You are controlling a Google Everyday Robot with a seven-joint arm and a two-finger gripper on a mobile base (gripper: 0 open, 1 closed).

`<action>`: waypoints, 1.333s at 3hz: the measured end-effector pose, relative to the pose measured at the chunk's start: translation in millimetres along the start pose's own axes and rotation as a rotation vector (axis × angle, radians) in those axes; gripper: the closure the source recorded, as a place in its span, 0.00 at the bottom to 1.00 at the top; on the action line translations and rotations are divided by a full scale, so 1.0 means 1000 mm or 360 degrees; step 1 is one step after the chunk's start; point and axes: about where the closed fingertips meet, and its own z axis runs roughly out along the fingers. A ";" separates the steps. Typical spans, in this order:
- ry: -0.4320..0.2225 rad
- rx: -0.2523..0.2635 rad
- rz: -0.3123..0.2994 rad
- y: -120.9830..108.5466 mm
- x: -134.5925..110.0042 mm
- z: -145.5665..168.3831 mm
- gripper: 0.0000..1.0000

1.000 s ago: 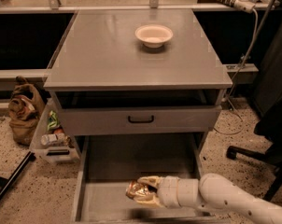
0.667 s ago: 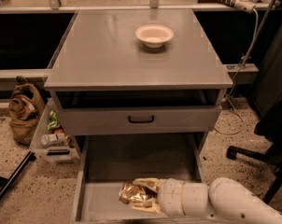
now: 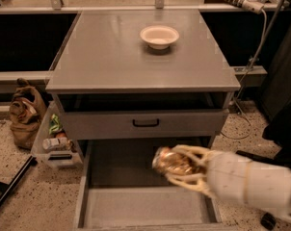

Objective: Pick orange can from middle drawer and place on counter

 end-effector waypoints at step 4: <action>-0.0142 0.0392 -0.0248 -0.130 -0.064 -0.057 1.00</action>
Offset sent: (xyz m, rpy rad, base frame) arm 0.0053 -0.0455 0.0327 -0.0069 -0.0517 -0.1076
